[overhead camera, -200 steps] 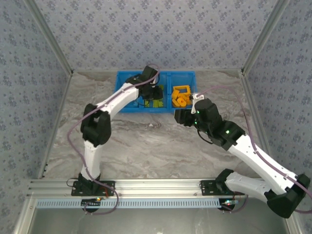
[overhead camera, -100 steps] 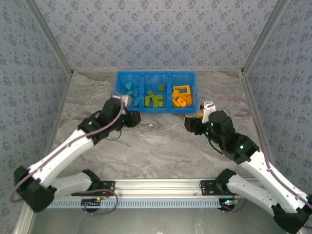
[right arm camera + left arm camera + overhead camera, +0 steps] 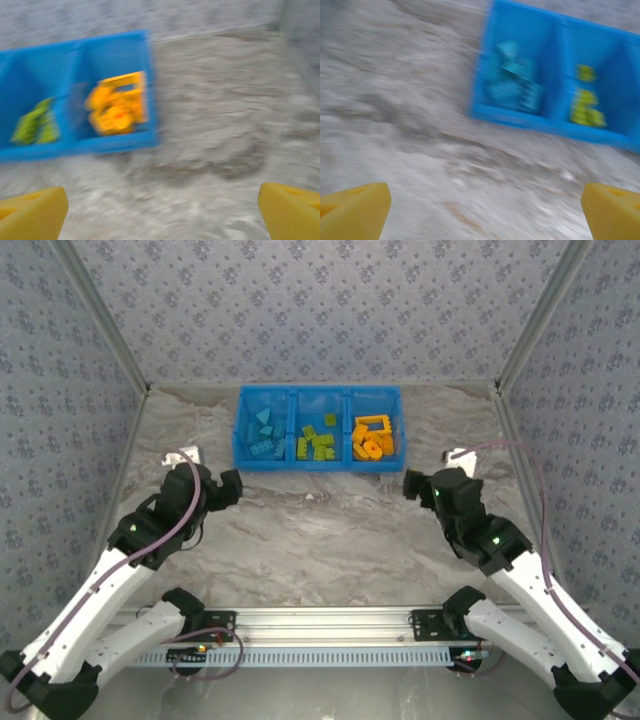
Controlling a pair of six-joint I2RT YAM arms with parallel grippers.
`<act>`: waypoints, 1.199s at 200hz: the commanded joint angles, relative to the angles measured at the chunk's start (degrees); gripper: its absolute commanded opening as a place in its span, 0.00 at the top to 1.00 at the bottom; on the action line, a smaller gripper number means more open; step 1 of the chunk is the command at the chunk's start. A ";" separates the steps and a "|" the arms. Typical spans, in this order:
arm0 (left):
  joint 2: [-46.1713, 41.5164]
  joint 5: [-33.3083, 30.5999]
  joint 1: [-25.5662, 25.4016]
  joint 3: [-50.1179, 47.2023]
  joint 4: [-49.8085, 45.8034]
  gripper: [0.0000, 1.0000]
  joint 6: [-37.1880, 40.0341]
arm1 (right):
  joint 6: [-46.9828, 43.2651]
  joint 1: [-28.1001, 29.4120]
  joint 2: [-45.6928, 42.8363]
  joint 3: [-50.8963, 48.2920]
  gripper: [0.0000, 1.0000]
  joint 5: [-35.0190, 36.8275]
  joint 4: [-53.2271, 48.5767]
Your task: Sort the legos into containers by color
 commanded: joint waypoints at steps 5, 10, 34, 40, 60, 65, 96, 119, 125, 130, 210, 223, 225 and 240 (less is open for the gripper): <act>1.28 -18.76 8.63 -4.20 3.69 0.02 4.77 | -0.29 -10.70 3.65 -2.54 0.00 10.62 3.81; 0.76 -15.90 11.39 -7.59 10.72 0.02 9.73 | -3.14 -13.10 3.64 -5.09 0.00 8.19 8.27; -0.35 -2.79 22.76 -21.83 34.12 0.02 15.70 | -13.95 -23.90 4.26 -18.46 0.00 -7.40 33.55; 0.55 1.28 25.53 -24.65 38.94 0.02 15.27 | -14.64 -25.13 5.12 -21.21 0.00 -8.38 38.47; 8.58 3.84 28.79 -26.83 46.17 0.02 19.83 | -17.36 -28.23 11.00 -24.50 0.00 -10.42 47.01; 11.45 4.91 29.32 -26.45 46.86 0.02 21.22 | -17.55 -29.13 12.83 -24.45 0.00 -12.10 47.75; 26.87 12.55 32.26 -26.27 55.99 0.02 23.52 | -18.86 -31.54 25.27 -25.52 0.00 -16.64 57.86; 31.90 13.18 32.45 -24.09 61.47 0.02 24.78 | -21.45 -32.47 32.49 -22.36 0.00 -19.97 60.47; 33.39 13.33 32.55 -23.77 63.79 0.02 24.83 | -22.08 -32.74 34.00 -22.13 0.00 -20.94 62.63; 34.61 13.56 32.71 -23.09 64.90 0.02 24.89 | -22.10 -33.03 35.03 -21.60 0.00 -21.85 64.02; 39.46 17.58 32.47 -27.83 81.69 0.02 29.19 | -28.43 -31.70 42.76 -29.83 0.00 -28.25 88.09; 41.96 16.86 32.54 -37.26 102.09 0.02 29.12 | -29.00 -31.33 41.37 -31.24 0.00 -28.38 88.14; 42.44 16.87 32.51 -38.26 104.98 0.02 29.27 | -29.10 -31.31 41.04 -31.24 0.00 -28.63 87.79; 39.92 16.15 32.27 -37.86 100.33 0.02 28.60 | -29.81 -30.61 42.31 -31.22 0.00 -28.17 89.65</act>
